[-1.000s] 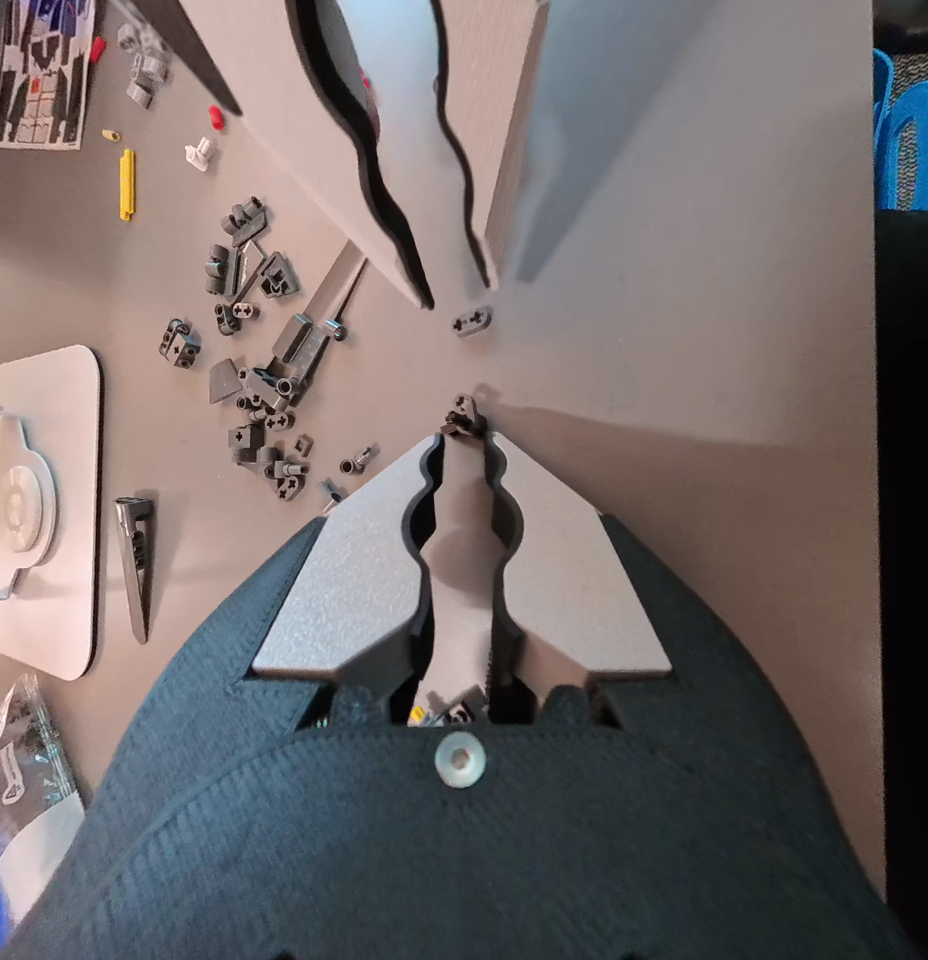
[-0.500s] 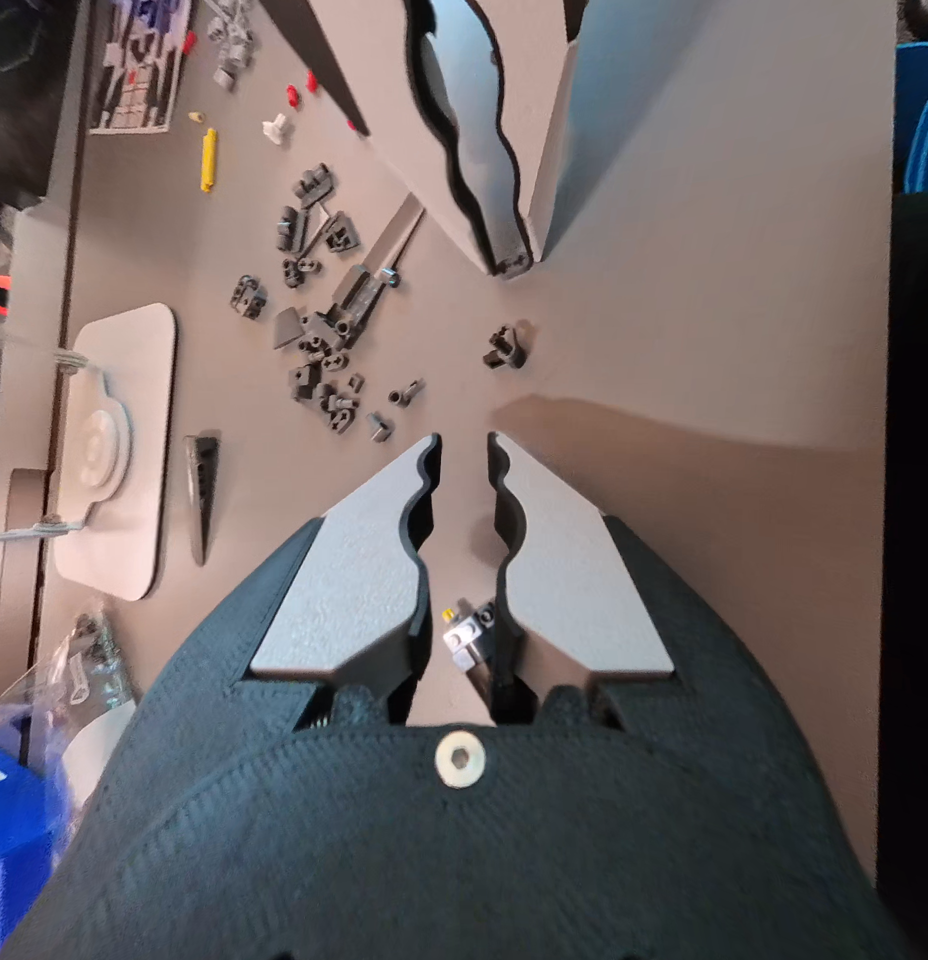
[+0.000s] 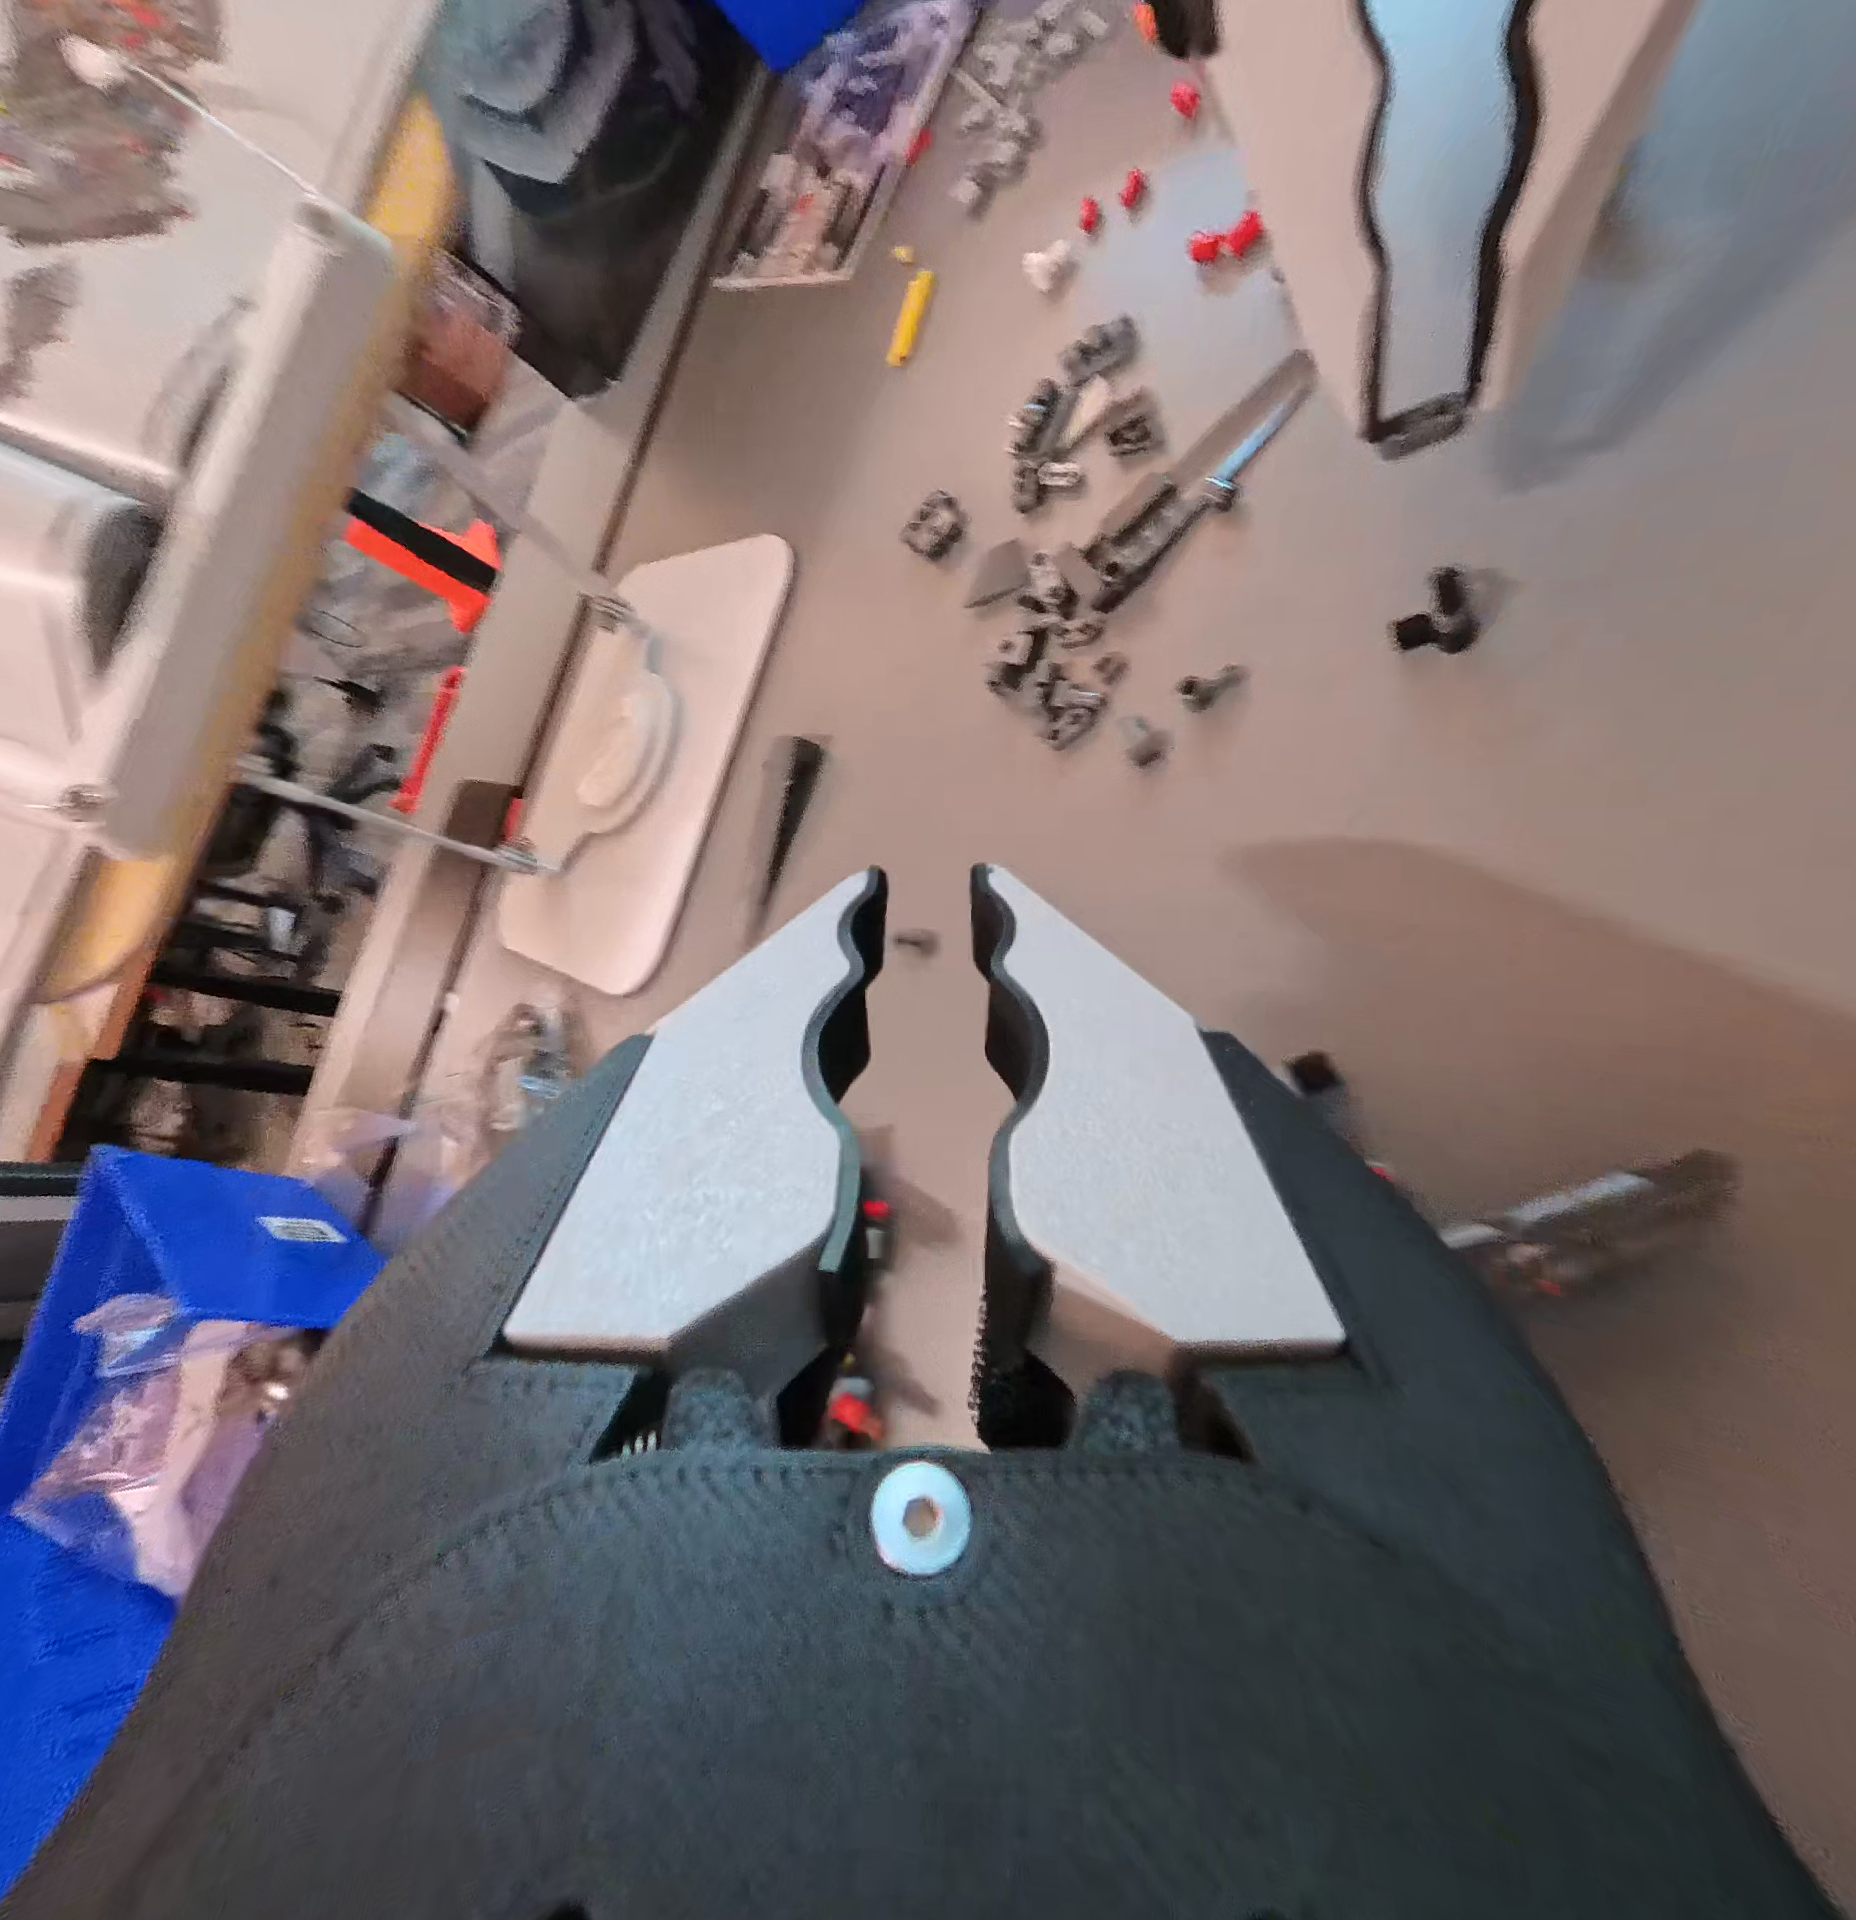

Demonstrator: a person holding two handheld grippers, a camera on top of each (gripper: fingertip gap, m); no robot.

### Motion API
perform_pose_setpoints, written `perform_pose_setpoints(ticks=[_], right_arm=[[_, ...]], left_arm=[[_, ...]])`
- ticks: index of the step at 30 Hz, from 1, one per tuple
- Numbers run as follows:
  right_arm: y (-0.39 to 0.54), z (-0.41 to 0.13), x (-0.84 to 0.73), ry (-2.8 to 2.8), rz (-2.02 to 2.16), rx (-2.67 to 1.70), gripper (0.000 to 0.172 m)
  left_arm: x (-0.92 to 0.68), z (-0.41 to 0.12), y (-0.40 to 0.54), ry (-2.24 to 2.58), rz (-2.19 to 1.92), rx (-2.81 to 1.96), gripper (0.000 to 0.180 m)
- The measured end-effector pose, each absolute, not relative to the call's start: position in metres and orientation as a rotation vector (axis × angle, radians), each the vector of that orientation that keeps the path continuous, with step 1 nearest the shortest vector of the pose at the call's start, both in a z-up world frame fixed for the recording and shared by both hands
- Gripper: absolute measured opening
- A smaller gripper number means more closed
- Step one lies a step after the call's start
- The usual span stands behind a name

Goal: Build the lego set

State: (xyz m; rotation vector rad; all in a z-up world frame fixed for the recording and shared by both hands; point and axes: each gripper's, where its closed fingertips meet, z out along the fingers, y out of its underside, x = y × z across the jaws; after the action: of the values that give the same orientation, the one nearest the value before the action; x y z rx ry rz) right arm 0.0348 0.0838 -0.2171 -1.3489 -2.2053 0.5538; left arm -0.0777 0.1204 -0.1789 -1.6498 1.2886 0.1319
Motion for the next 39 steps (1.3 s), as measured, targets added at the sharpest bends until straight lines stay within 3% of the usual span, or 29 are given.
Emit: perform_pose_setpoints(ticks=[9,17,28,39], right_arm=[[0.107,-0.192,0.022,-2.185,0.563,-1.298,0.011],[0.130,-0.207,0.021,-2.153,0.631,-1.306,0.011],[0.132,-0.230,0.032,-2.225,0.600,-1.339,0.011],[0.144,-0.227,0.036,-2.168,0.652,-1.370,0.011]], left_arm=[[-0.103,-0.160,0.200,1.134,0.157,-1.509,0.014],[-0.147,-0.170,0.224,1.087,0.313,-1.487,0.013],[-0.070,-0.166,0.166,1.310,-0.045,-1.356,0.010],[0.013,-0.237,0.084,1.896,-0.353,-1.342,0.017]])
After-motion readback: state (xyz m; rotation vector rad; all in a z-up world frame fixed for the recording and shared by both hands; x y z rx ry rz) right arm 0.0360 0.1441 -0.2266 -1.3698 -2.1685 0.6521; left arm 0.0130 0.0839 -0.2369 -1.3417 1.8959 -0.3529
